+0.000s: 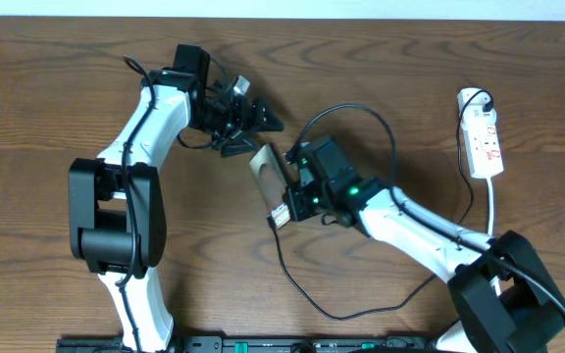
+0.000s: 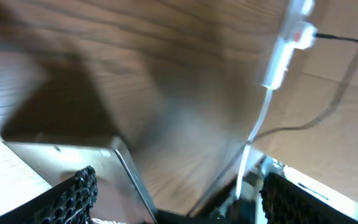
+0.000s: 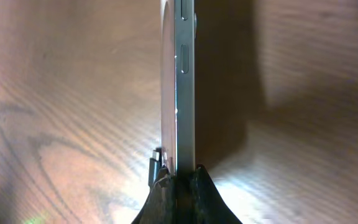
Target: Plug charger to phone and switch on socket
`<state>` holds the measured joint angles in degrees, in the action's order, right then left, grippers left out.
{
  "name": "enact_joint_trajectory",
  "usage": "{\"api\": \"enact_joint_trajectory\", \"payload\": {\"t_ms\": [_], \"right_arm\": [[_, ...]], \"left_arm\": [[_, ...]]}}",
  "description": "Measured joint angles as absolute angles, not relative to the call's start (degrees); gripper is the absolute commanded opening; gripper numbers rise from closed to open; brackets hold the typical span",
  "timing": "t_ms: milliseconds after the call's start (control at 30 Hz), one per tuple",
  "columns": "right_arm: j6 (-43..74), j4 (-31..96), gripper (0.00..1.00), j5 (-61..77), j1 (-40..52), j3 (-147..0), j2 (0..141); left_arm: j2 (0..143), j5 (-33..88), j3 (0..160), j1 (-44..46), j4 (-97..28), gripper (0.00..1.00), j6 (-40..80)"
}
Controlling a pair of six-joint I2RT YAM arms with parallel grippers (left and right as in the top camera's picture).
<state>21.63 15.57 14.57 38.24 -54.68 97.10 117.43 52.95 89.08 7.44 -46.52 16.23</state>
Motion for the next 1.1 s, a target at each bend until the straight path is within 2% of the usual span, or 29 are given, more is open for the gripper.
{"api": "enact_joint_trajectory", "payload": {"t_ms": [300,433,567,1100], "right_arm": [[21.63,15.84,0.01,11.16,42.28,-54.94,96.95],[21.65,16.01,0.01,9.80,43.11,-55.13,96.90],[21.65,16.38,0.01,9.17,43.38,-55.37,96.88],[19.81,26.28,0.01,3.31,50.22,-59.94,96.90]], "left_arm": [[117.43,36.51,89.08,7.11,-50.65,0.84,16.21],[117.43,27.86,89.08,7.11,-53.45,0.78,16.80],[117.43,22.81,89.08,7.11,-55.53,0.77,17.78],[117.43,19.11,88.71,7.33,-55.77,0.78,18.17]]}}
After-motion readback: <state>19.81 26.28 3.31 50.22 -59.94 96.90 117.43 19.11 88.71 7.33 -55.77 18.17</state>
